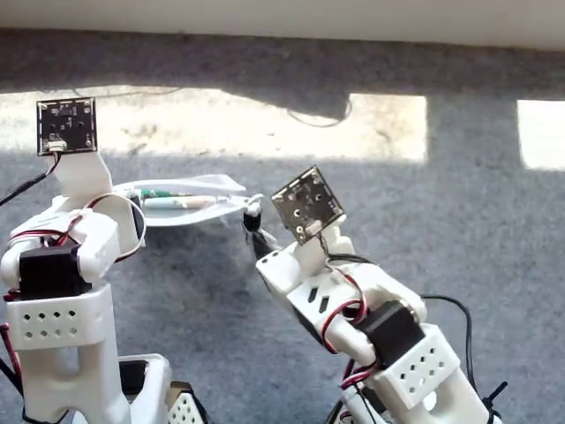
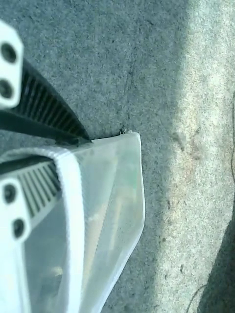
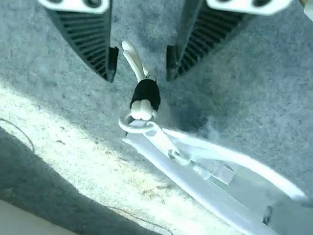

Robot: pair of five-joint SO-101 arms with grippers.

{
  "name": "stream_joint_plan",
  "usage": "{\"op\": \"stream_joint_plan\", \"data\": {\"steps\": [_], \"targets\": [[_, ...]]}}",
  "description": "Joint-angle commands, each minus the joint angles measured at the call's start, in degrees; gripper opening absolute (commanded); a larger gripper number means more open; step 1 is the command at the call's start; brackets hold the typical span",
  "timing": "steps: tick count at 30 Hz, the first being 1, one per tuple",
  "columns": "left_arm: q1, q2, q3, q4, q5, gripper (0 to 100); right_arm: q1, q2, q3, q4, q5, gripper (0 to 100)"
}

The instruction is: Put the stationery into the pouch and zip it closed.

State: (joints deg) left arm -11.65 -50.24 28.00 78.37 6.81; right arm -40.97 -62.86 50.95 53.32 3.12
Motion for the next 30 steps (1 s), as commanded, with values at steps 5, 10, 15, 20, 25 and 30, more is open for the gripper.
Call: {"op": "stream_joint_plan", "data": {"steps": [5, 10, 15, 20, 25, 30], "targets": [[1.0, -0.3, -0.7, -0.4, -0.2, 1, 1.5, 0.4, 8.7, -14.9, 0.2, 21.7], [1.0, -0.3, -0.8, -0.4, -0.2, 1, 1.5, 0.5, 13.1, -23.3, 0.1, 26.9], [1.0, -0.4, -0.7, -0.4, -0.2, 1, 1.2, 0.5, 17.1, -30.5, 0.2, 24.6], [1.0, -0.4, -0.7, -0.4, -0.2, 1, 1.2, 0.5, 21.0, -37.7, 0.4, 22.7], [1.0, -0.5, -0.6, -0.2, -0.2, 1, 1.2, 0.5, 23.5, -42.3, 0.5, 22.7], [1.0, -0.5, -0.6, -0.1, -0.2, 1, 1.2, 0.5, 25.5, -45.7, 0.5, 21.2]]}}
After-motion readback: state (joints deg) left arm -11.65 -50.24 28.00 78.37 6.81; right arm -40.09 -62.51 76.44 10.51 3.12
